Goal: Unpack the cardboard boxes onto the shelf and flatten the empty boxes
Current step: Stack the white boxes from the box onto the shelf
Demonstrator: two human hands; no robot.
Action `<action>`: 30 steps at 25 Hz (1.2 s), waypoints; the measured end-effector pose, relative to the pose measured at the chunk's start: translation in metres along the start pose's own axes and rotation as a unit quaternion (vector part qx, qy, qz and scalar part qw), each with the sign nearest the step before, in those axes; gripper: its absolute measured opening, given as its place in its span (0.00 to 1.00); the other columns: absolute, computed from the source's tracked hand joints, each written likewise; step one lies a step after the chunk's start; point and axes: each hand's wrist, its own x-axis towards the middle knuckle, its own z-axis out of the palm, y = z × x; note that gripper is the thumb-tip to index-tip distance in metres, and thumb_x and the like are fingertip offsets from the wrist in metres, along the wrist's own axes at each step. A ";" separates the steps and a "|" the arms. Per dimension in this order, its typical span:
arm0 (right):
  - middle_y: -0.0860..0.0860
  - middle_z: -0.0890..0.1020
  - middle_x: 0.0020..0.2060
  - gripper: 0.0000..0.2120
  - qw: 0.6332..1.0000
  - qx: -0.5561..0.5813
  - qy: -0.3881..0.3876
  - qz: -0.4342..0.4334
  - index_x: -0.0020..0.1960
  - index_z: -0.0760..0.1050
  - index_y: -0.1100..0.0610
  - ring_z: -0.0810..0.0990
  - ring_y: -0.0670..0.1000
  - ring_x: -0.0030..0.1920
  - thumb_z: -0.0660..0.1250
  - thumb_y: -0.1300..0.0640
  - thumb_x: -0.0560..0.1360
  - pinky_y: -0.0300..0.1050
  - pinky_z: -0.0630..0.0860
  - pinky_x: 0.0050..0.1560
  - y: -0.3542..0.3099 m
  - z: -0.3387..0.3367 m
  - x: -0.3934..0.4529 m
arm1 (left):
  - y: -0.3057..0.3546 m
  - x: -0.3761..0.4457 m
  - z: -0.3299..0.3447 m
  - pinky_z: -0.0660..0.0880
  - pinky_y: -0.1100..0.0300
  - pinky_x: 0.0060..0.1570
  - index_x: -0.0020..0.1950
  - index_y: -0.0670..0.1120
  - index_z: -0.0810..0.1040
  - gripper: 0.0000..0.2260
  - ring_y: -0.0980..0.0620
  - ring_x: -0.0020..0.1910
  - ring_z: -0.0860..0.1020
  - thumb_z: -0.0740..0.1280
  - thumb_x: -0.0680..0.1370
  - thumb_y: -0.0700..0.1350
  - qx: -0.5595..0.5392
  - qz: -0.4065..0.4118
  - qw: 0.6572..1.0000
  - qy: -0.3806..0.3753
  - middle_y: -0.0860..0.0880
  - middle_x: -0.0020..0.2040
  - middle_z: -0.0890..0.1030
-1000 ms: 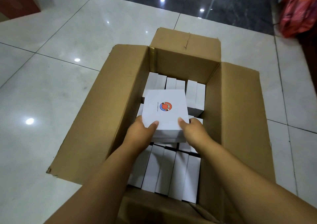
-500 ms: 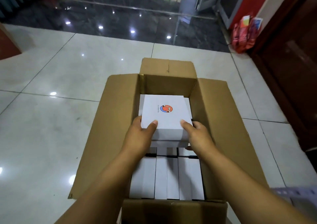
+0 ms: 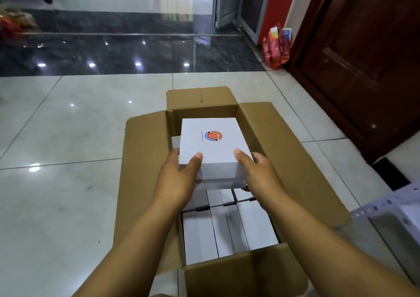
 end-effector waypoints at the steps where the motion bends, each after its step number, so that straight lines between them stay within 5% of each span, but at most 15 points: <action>1: 0.47 0.79 0.42 0.11 1.000 -0.001 0.011 -0.004 0.52 0.75 0.55 0.77 0.48 0.42 0.63 0.47 0.78 0.51 0.78 0.46 0.002 -0.005 0.001 | 0.002 0.003 0.005 0.77 0.56 0.46 0.58 0.54 0.68 0.09 0.60 0.46 0.75 0.63 0.79 0.53 0.000 0.004 1.000 -0.004 0.56 0.51 0.75; 3: 0.46 0.80 0.42 0.12 0.999 0.008 0.034 -0.015 0.50 0.76 0.54 0.79 0.49 0.42 0.65 0.46 0.77 0.54 0.79 0.49 0.005 -0.021 0.006 | 0.008 0.009 0.019 0.78 0.54 0.49 0.58 0.55 0.69 0.09 0.59 0.48 0.76 0.63 0.79 0.53 0.002 0.013 1.000 -0.017 0.56 0.51 0.76; 8: 0.44 0.81 0.39 0.09 0.996 0.006 0.082 -0.040 0.42 0.77 0.50 0.78 0.46 0.41 0.66 0.45 0.76 0.55 0.78 0.50 0.008 -0.068 0.018 | 0.030 0.009 0.065 0.70 0.72 0.36 0.62 0.55 0.68 0.11 0.60 0.47 0.75 0.61 0.80 0.53 -0.004 0.035 0.998 -0.049 0.60 0.51 0.73; 14: 0.44 0.80 0.44 0.11 0.990 0.014 0.128 -0.058 0.51 0.77 0.48 0.78 0.48 0.46 0.65 0.42 0.76 0.45 0.78 0.40 0.014 -0.124 0.027 | 0.040 0.016 0.121 0.76 0.54 0.51 0.68 0.55 0.66 0.20 0.52 0.54 0.73 0.62 0.77 0.57 -0.016 0.045 0.995 -0.091 0.57 0.55 0.71; 16: 0.42 0.79 0.42 0.09 0.986 0.015 0.152 -0.065 0.46 0.76 0.46 0.78 0.48 0.46 0.64 0.41 0.76 0.44 0.77 0.41 0.016 -0.138 0.024 | 0.041 0.020 0.135 0.78 0.50 0.53 0.65 0.57 0.68 0.19 0.50 0.54 0.74 0.63 0.76 0.59 -0.025 0.044 0.992 -0.112 0.57 0.52 0.73; 19: 0.39 0.78 0.40 0.08 0.979 0.016 0.191 -0.066 0.43 0.74 0.44 0.78 0.46 0.44 0.64 0.41 0.75 0.43 0.78 0.42 0.012 -0.160 0.014 | 0.052 0.023 0.157 0.78 0.49 0.53 0.60 0.58 0.69 0.15 0.55 0.51 0.75 0.64 0.75 0.58 -0.055 0.056 0.987 -0.138 0.64 0.49 0.73; 25: 0.39 0.79 0.42 0.09 0.953 0.027 0.300 -0.037 0.49 0.75 0.44 0.77 0.46 0.45 0.65 0.40 0.75 0.55 0.80 0.52 0.002 -0.204 -0.014 | 0.091 0.008 0.203 0.78 0.57 0.44 0.61 0.56 0.69 0.15 0.58 0.48 0.74 0.64 0.76 0.57 -0.083 0.079 0.966 -0.233 0.63 0.49 0.73; 30: 0.40 0.79 0.45 0.09 0.933 0.033 0.357 -0.029 0.49 0.75 0.44 0.78 0.49 0.50 0.65 0.40 0.74 0.58 0.79 0.54 -0.005 -0.231 -0.044 | 0.113 -0.006 0.226 0.79 0.52 0.48 0.58 0.59 0.70 0.17 0.56 0.49 0.76 0.64 0.72 0.62 -0.082 0.102 0.946 -0.297 0.62 0.50 0.74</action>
